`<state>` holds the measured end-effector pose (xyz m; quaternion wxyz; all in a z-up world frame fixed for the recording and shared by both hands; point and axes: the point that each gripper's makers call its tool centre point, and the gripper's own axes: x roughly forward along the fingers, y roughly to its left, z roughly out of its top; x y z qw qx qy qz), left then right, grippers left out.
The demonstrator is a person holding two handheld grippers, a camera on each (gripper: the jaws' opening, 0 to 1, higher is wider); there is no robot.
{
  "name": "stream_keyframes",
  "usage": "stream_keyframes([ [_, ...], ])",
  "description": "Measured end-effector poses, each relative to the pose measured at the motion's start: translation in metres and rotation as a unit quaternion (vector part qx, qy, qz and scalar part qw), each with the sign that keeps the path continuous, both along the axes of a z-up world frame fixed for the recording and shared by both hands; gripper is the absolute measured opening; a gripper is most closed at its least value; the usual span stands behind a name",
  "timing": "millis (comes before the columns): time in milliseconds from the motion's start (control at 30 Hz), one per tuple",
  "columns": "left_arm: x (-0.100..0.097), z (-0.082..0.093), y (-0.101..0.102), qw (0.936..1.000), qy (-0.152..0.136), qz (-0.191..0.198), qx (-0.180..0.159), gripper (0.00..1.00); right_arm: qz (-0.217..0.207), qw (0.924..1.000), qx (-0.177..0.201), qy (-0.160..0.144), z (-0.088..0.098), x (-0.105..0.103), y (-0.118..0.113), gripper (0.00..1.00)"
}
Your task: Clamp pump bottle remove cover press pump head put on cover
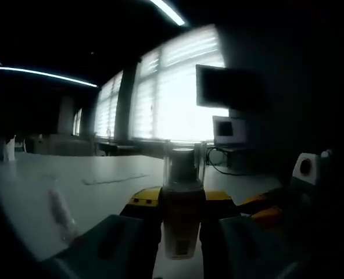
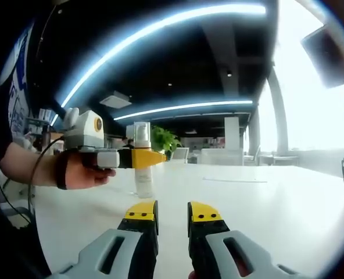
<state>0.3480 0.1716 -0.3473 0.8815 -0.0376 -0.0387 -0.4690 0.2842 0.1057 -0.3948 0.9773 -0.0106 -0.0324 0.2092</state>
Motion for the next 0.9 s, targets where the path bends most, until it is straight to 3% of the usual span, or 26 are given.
stream_keyframes([
  [300,-0.03,0.0,0.009,0.999,-0.006,-0.044,0.008,0.15,0.0,1.0,-0.005,0.004,-0.001,0.001,0.001,0.15],
  [433,-0.036,-0.001,0.018,0.9989,-0.017,-0.04,0.018,0.15,-0.001,0.9999,-0.011,0.005,-0.002,0.0,0.003,0.15],
  [633,-0.041,-0.005,0.034,0.9992,-0.008,-0.037,0.016,0.15,-0.001,0.9998,-0.017,0.009,-0.004,0.0,0.003,0.15],
  [900,-0.048,-0.014,0.038,0.999,-0.003,-0.043,0.01,0.15,0.0,0.9997,-0.02,0.012,-0.006,0.002,0.003,0.15],
])
